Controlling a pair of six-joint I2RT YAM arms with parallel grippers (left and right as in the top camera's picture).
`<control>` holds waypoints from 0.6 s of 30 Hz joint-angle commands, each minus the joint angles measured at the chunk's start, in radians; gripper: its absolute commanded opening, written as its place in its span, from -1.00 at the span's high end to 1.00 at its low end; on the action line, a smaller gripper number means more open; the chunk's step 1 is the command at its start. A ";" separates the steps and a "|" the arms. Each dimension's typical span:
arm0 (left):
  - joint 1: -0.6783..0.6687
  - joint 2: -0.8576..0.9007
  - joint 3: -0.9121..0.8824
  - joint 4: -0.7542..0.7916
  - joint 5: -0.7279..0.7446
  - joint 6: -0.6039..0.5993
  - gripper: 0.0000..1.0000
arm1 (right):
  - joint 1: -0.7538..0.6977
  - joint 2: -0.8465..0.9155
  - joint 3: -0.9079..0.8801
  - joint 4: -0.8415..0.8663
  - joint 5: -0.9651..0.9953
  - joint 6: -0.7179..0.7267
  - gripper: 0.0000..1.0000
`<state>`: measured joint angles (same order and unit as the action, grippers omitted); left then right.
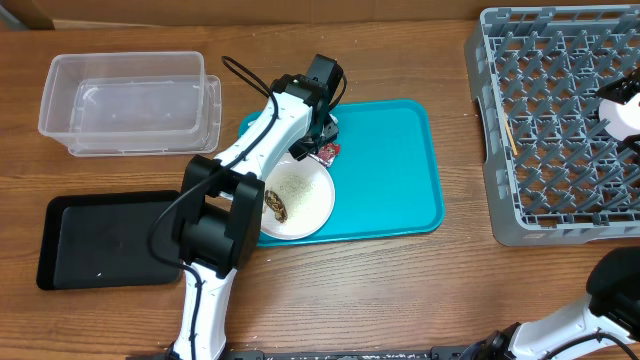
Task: Sort waste into correct bins and load items into the dishwasher
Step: 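Grasp the red wrapper with the left gripper and lift it, then carry the red wrapper into the clear plastic bin and release it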
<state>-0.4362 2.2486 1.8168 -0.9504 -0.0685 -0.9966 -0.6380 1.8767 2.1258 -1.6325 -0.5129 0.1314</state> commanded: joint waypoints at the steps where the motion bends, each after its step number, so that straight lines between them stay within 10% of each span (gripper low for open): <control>1: 0.004 0.021 -0.013 0.008 -0.021 -0.013 0.20 | 0.003 -0.006 0.006 0.004 -0.004 0.003 -1.00; 8: 0.003 0.011 0.020 -0.035 -0.012 -0.002 0.88 | 0.003 -0.006 0.006 0.004 -0.004 0.003 -1.00; 18: 0.003 0.010 0.257 -0.287 -0.010 -0.001 0.92 | 0.003 -0.006 0.006 0.004 -0.004 0.003 -1.00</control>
<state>-0.4362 2.2505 1.9793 -1.1927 -0.0681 -0.9955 -0.6380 1.8767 2.1258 -1.6329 -0.5129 0.1314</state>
